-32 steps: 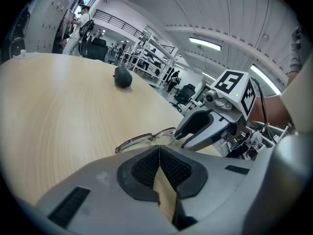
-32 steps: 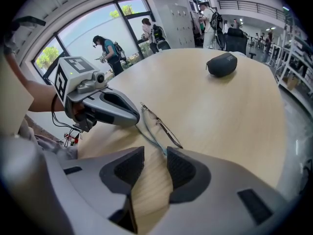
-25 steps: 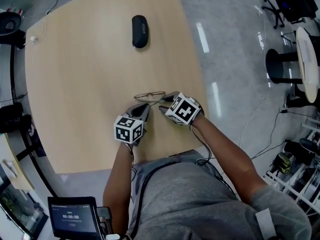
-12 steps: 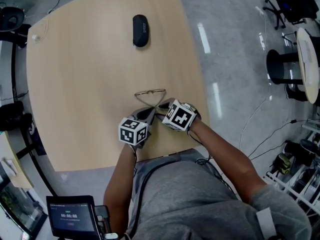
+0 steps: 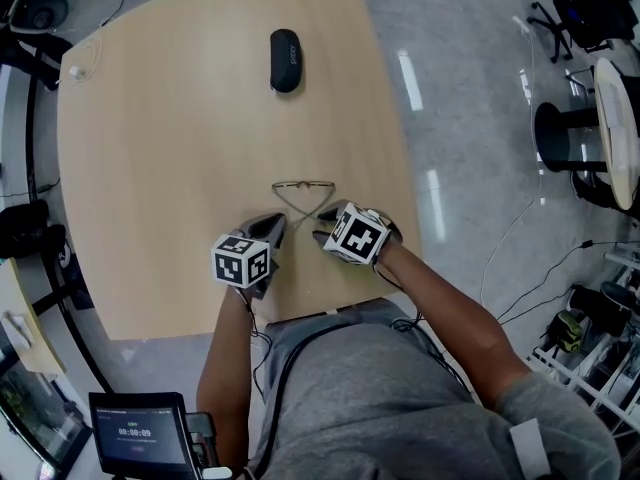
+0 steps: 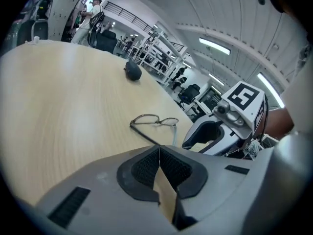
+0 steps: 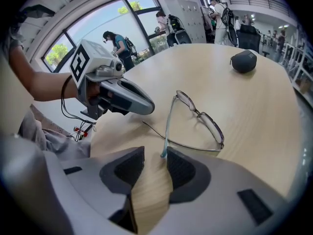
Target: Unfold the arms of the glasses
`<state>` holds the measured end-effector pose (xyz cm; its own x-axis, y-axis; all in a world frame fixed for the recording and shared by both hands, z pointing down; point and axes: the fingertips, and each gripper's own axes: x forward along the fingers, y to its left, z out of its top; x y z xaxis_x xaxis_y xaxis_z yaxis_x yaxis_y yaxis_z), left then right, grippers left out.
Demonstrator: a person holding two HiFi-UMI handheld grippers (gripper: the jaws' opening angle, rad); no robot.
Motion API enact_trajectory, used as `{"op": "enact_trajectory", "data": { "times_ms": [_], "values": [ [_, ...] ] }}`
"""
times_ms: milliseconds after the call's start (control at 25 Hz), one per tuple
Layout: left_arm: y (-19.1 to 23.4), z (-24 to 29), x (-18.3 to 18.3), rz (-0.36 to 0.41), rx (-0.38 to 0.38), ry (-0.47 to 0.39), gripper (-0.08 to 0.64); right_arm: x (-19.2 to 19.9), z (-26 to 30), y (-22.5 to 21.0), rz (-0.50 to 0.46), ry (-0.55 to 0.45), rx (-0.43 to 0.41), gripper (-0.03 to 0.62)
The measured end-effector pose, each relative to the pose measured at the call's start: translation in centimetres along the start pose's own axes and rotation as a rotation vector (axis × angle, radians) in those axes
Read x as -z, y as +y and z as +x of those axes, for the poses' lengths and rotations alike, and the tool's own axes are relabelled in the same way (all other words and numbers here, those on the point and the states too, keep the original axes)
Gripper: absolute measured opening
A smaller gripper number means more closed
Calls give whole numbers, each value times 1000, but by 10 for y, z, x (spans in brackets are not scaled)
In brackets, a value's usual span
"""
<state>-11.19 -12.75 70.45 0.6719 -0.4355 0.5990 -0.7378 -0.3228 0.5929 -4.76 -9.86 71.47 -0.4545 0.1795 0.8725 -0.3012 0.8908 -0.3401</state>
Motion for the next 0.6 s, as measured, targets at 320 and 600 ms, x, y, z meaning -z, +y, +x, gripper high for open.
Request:
{"op": "enact_trajectory", "data": {
  "times_ms": [320,600],
  "values": [
    [-24,18,5,83,118,1,6,-2,5,8,15,7,-9,144],
    [-43,30,10,62,162,6,6,-11,12,22,4,-18,-52,144]
  ]
}}
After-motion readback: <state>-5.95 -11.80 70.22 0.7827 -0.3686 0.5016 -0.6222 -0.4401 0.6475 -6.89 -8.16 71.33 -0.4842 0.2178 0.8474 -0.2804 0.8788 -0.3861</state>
